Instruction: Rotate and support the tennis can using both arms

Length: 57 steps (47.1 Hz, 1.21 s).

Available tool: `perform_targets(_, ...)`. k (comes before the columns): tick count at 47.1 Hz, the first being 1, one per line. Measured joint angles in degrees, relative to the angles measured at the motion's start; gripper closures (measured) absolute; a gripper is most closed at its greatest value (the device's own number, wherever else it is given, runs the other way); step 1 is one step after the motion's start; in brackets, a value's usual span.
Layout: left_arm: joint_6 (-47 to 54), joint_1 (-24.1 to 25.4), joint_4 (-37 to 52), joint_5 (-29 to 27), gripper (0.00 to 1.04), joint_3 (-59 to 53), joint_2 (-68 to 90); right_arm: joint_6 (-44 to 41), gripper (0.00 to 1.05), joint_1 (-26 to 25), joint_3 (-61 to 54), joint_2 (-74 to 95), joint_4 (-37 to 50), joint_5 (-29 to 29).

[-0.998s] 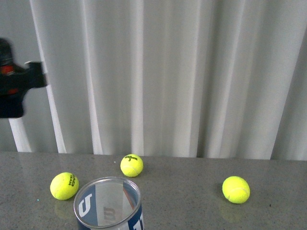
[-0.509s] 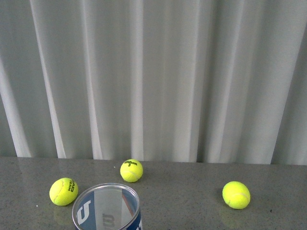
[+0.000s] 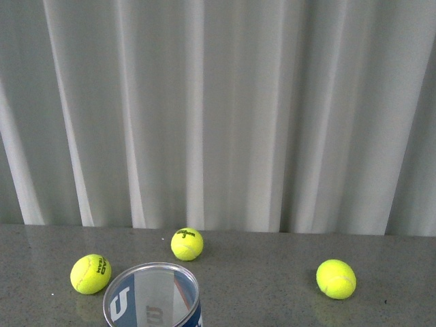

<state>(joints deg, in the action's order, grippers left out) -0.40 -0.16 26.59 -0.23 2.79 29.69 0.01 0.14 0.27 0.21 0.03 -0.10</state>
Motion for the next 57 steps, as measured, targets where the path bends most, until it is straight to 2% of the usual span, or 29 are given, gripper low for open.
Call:
perform_targets(7, 0.07, 0.02, -0.70, 0.17, 1.01, -1.40, -3.67, 0.00, 0.07, 0.00, 0.00, 0.00, 0.00, 0.02)
perform_targets(17, 0.11, 0.02, -7.26, 0.22, 1.01, -1.40, -10.54, 0.00, 0.07, 0.00, 0.00, 0.00, 0.00, 0.02)
perform_targets(40, 0.11, 0.02, -16.13, 0.22, 1.01, -1.40, -19.43, 0.00, 0.07, 0.00, 0.00, 0.00, 0.00, 0.02)
perform_targets(42, 0.11, 0.02, -18.32, 0.20, 1.01, -1.38, -21.49, 0.00, 0.07, 0.00, 0.00, 0.00, 0.00, 0.00)
perform_targets(44, 0.13, 0.02, -24.83, 0.22, 1.01, -1.38, -26.12, 0.00, 0.07, 0.00, 0.00, 0.00, 0.00, 0.02)
perform_targets(46, 0.15, 0.02, -26.12, 0.20, 1.01, -1.38, -28.11, 0.00, 0.07, 0.00, 0.00, 0.00, 0.00, 0.02)
perform_targets(55, 0.13, 0.02, -26.53, 0.22, 1.01, -1.38, -29.46, 0.00, 0.07, 0.00, 0.00, 0.00, 0.00, 0.00)
perform_targets(57, 0.13, 0.02, -26.56, 0.22, 0.95, -1.40, -29.46, 0.00, 0.07, 0.00, 0.00, 0.00, 0.00, 0.02)
